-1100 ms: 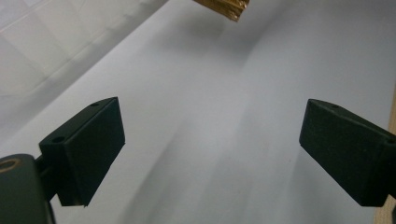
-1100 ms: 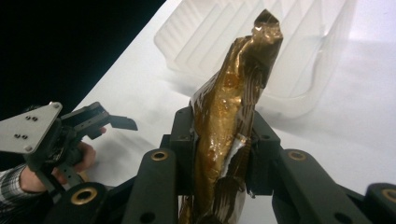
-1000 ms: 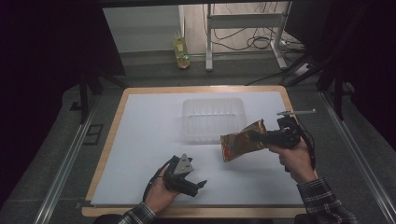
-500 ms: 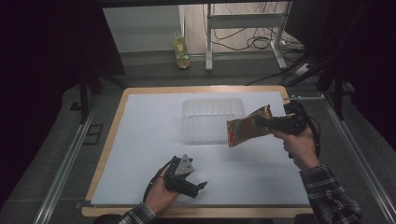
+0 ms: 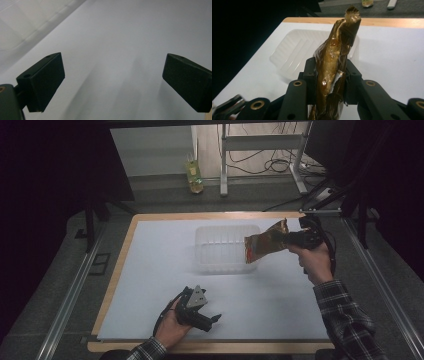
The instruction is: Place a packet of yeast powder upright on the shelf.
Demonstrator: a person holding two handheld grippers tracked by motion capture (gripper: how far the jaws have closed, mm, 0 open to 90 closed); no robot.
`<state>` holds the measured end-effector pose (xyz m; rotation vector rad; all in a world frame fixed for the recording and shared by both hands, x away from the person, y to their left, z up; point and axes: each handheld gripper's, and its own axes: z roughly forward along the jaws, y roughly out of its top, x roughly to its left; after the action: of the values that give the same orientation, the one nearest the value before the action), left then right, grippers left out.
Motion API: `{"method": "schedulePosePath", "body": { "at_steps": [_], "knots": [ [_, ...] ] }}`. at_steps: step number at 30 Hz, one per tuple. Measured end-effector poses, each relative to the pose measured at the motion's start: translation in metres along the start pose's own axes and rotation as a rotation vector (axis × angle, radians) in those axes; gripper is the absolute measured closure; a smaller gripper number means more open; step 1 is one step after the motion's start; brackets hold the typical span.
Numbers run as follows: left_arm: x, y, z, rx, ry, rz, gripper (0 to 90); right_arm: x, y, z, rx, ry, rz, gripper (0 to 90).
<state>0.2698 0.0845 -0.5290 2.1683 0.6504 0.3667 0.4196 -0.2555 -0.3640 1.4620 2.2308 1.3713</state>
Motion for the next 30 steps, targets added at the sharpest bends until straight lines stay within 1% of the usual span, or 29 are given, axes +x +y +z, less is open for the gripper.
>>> {"method": "schedulePosePath", "body": {
  "at_steps": [3,4,5,6,7,9,13,16,17,21,24,25,26,30],
  "knots": [
    [0.0,0.0,0.0,0.002,0.0,0.0,4.1,-0.002,0.008,0.009,0.003,-0.016,0.002,69.7],
    [0.0,0.0,0.0,0.004,0.002,0.0,4.1,-0.002,0.008,0.009,0.003,-0.016,0.002,69.7],
    [0.0,0.0,0.0,0.005,0.002,0.001,4.2,-0.001,0.012,0.015,0.014,-0.036,-0.007,69.7],
    [0.0,0.0,0.0,0.004,0.002,0.0,4.2,-0.001,0.012,0.015,0.014,-0.036,-0.007,69.7],
    [0.0,0.0,0.0,0.003,0.005,0.001,4.2,-0.001,0.014,0.02,0.024,-0.05,-0.02,69.7],
    [0.0,0.0,0.0,0.004,0.005,0.001,4.3,0.0,0.015,0.024,0.029,-0.059,-0.027,69.7],
    [0.0,0.0,-0.001,0.004,0.006,0.001,4.3,0.002,0.017,0.037,0.057,-0.062,-0.035,69.7],
    [0.0,0.0,-0.001,0.003,0.006,0.002,4.3,0.002,0.018,0.041,0.065,-0.065,-0.038,69.7],
    [0.0,0.0,-0.001,0.002,0.007,0.003,4.3,0.001,0.02,0.046,0.073,-0.065,-0.031,69.6],
    [0.001,0.0,-0.001,0.001,0.008,0.003,4.3,-0.001,0.021,0.055,0.082,-0.069,-0.02,69.5],
    [0.0,0.0,-0.001,0.002,0.009,0.004,4.3,-0.003,0.021,0.06,0.082,-0.071,-0.014,69.4],
    [0.0,0.0,-0.001,0.002,0.009,0.006,4.3,-0.004,0.022,0.065,0.083,-0.072,-0.01,69.4],
    [0.0,0.0,-0.001,0.001,0.009,0.005,4.3,-0.004,0.022,0.065,0.083,-0.072,-0.01,69.4],
    [0.0,0.0,-0.001,0.001,0.009,0.005,4.3,-0.007,0.025,0.072,0.071,-0.074,0.004,69.2]
  ]
}}
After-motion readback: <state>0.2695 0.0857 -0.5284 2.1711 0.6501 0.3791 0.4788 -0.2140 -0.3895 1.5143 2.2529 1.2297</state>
